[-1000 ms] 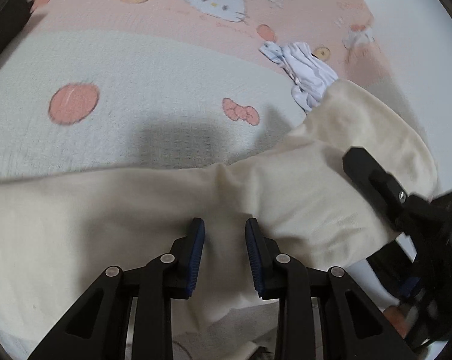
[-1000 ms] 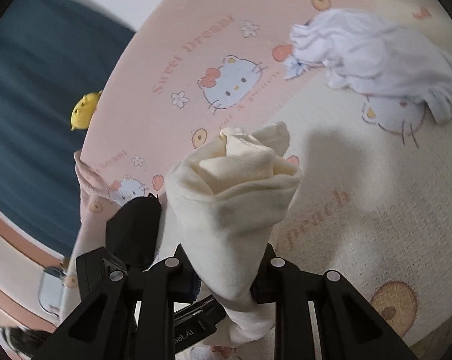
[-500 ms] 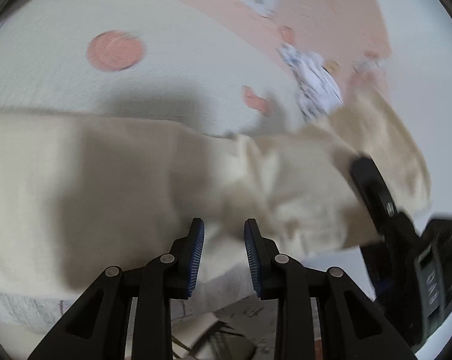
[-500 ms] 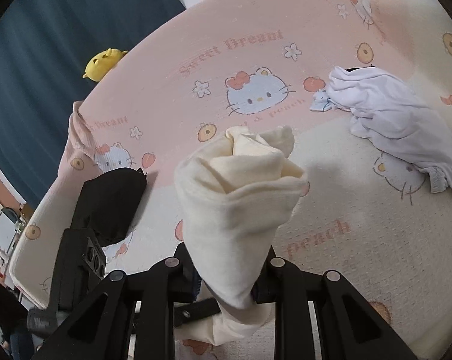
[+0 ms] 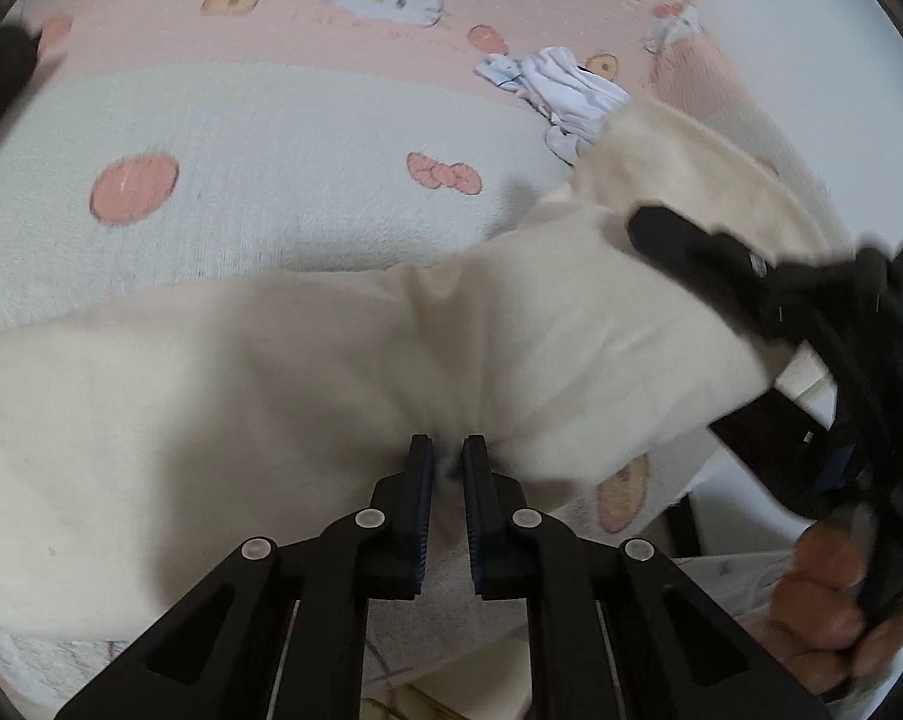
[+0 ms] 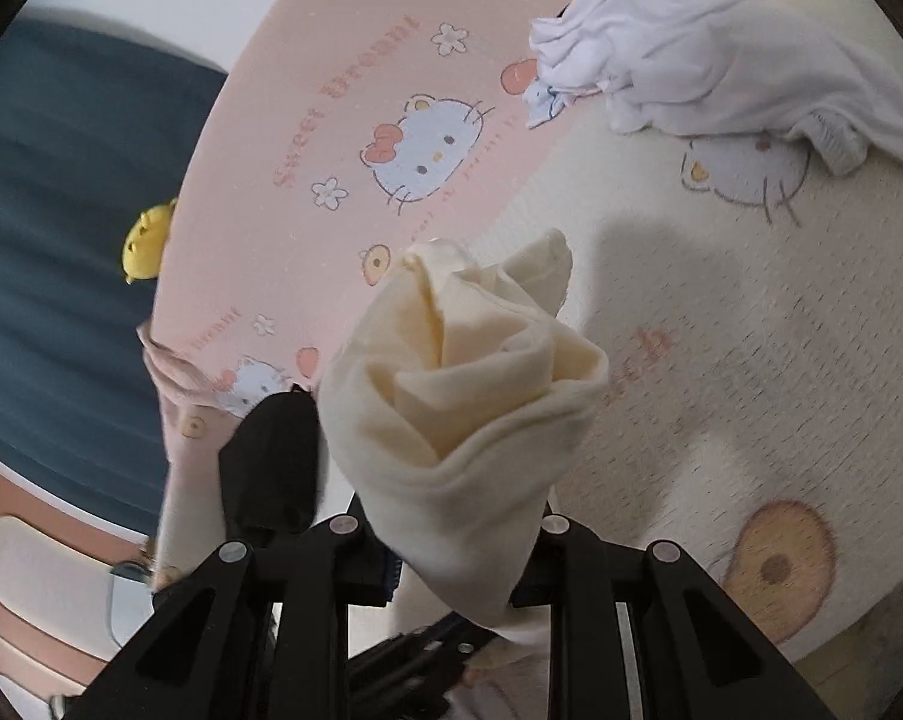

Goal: Fold clothes

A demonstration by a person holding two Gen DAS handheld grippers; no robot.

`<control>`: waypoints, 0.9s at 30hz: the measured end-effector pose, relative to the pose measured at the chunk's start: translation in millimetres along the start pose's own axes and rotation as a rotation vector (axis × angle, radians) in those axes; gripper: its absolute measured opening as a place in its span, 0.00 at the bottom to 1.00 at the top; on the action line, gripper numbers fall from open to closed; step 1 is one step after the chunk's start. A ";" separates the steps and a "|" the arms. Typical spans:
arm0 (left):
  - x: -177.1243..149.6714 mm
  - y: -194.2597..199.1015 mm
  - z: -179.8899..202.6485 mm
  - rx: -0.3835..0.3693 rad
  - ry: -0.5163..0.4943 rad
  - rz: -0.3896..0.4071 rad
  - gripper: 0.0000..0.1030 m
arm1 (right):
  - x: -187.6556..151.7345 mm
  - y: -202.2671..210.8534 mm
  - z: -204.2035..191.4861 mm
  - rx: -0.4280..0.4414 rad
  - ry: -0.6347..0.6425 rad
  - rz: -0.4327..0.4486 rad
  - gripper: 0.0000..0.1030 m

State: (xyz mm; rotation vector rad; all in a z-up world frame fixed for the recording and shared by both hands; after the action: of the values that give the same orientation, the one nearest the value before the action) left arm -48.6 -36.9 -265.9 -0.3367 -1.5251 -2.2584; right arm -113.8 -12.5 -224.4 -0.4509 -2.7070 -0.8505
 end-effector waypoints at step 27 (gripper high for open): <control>24.7 74.6 -107.4 -0.281 0.664 0.079 0.85 | -30.5 -5.5 -76.3 -0.307 0.616 0.078 0.22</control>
State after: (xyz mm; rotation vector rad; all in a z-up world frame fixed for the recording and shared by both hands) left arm -35.1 -165.5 -234.4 0.2600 -0.8445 -2.2017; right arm -75.7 -68.2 -177.1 -0.2875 -1.9968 -1.1617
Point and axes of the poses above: each gripper's, at about its wrist camera, not at the fingertips, and y roughly against the way its jaws point, z to its right, x to its top, the point moved 10 cm from there along -y, roughly the way its jaws point, and after that the axes turned 1 degree about x, right-handed, at the moved point
